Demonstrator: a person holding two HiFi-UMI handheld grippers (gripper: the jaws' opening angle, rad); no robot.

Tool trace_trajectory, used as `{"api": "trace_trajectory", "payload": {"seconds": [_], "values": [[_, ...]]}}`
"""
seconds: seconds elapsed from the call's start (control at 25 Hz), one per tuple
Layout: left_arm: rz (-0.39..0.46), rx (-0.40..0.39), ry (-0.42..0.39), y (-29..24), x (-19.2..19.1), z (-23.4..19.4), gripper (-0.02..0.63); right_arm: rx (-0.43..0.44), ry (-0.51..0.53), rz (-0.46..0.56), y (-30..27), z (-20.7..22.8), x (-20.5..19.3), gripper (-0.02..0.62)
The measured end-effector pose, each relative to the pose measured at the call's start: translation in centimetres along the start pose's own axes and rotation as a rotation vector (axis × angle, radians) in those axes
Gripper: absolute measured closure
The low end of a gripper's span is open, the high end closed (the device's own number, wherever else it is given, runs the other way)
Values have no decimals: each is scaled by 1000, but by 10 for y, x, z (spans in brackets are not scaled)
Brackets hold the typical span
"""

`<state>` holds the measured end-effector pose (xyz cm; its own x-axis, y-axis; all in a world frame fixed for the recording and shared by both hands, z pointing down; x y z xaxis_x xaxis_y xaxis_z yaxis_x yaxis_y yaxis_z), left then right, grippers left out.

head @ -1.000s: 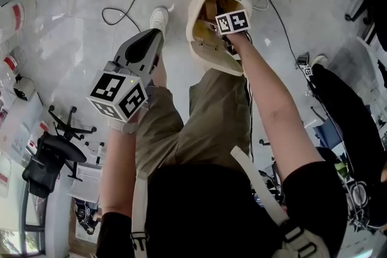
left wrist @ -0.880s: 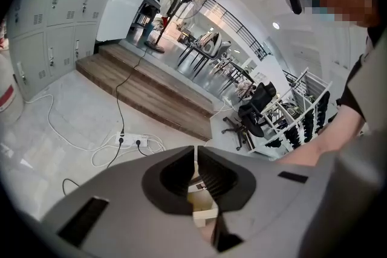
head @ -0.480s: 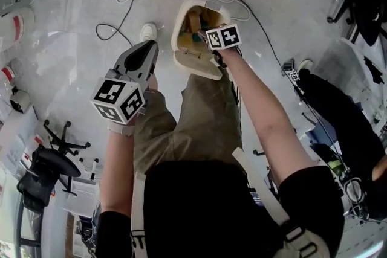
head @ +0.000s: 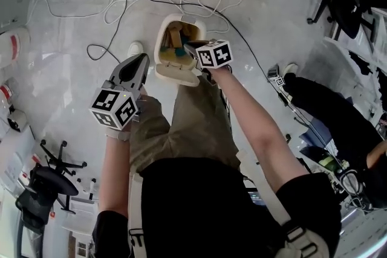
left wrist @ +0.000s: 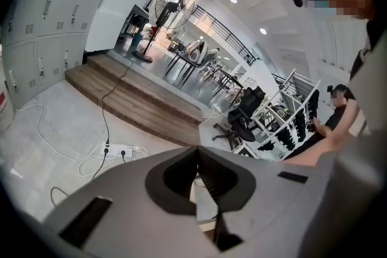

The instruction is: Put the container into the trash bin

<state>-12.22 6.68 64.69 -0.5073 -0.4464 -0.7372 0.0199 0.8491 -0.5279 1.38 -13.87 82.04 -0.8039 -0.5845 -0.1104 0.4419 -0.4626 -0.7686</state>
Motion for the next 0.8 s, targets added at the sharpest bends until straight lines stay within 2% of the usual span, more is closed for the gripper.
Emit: {"api": "trace_trajectory", "payload": {"seconds": [0.24,0.48,0.8], "values": [[26,-22,-30,0,15,26,600,41,-2,88,56,-16,-2,557],[36,-53,-117,-5,38,49,600,86,13,192,113,-31,-2,558],[70,-117,-193,-8,66,85,600,115,35,319,185,-58,-11,558]]}}
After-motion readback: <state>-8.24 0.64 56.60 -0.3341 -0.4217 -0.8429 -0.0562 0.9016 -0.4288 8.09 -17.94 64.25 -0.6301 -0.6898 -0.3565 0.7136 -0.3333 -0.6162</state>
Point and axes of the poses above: the fingertips, and each gripper's own axes: y backward along the fingers, z to its right, x out of its top, the point moved 9 cm from there along y, backward along the fingers, and after that the axes turned 13 degrees about -y, right-handed, at the moved point
